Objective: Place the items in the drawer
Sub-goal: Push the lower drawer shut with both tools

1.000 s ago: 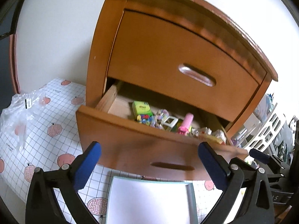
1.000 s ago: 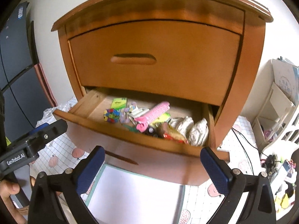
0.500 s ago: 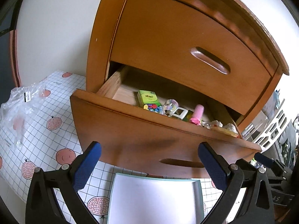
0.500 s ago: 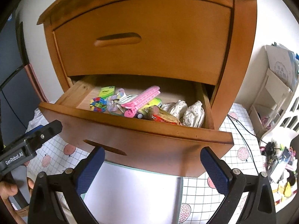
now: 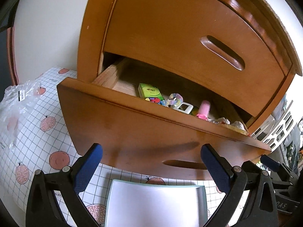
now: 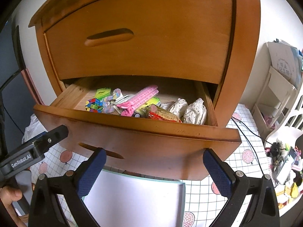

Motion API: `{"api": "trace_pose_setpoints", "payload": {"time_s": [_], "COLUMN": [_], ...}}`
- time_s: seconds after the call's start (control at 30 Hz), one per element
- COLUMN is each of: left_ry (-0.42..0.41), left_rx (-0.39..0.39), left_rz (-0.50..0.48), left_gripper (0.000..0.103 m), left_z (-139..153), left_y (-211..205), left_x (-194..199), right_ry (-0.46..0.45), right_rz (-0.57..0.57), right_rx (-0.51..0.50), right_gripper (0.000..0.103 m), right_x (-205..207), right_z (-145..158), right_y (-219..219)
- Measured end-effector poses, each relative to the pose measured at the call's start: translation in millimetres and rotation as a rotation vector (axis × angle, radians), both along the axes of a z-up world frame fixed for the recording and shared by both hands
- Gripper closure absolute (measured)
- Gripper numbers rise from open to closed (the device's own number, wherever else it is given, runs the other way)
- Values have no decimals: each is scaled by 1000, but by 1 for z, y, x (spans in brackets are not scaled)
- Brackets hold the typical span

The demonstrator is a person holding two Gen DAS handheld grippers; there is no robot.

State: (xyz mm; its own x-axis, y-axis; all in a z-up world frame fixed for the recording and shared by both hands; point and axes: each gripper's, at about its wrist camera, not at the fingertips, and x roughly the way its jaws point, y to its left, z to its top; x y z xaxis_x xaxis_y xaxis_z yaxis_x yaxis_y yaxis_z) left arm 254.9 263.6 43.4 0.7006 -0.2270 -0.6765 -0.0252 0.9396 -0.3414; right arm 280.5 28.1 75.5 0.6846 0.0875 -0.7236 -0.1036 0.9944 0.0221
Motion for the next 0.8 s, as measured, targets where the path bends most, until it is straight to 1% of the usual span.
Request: {"api": "trace_pose_setpoints", "payload": {"time_s": [0.23,0.33,0.57,0.8], "left_ry": [10,16,22,26], "left_rx": [20,14,3,32], "left_rz": [-5,-11,-30,-28], "left_gripper": [0,0,0,0], "left_z": [-2,-4,-9,-7], "left_y": [-4,-5,-12,-16], "left_x": [28,40,53,62], "right_ry": [0,2,2,5], "right_rz": [-12,-20,-39,-42], "right_rx": [5,7,7,-11], "right_gripper": [0,0,0,0], "right_x": [19,27,33,35], "right_z": [-3,-5,-7,-8], "right_y": [-1,-1,0,6]}}
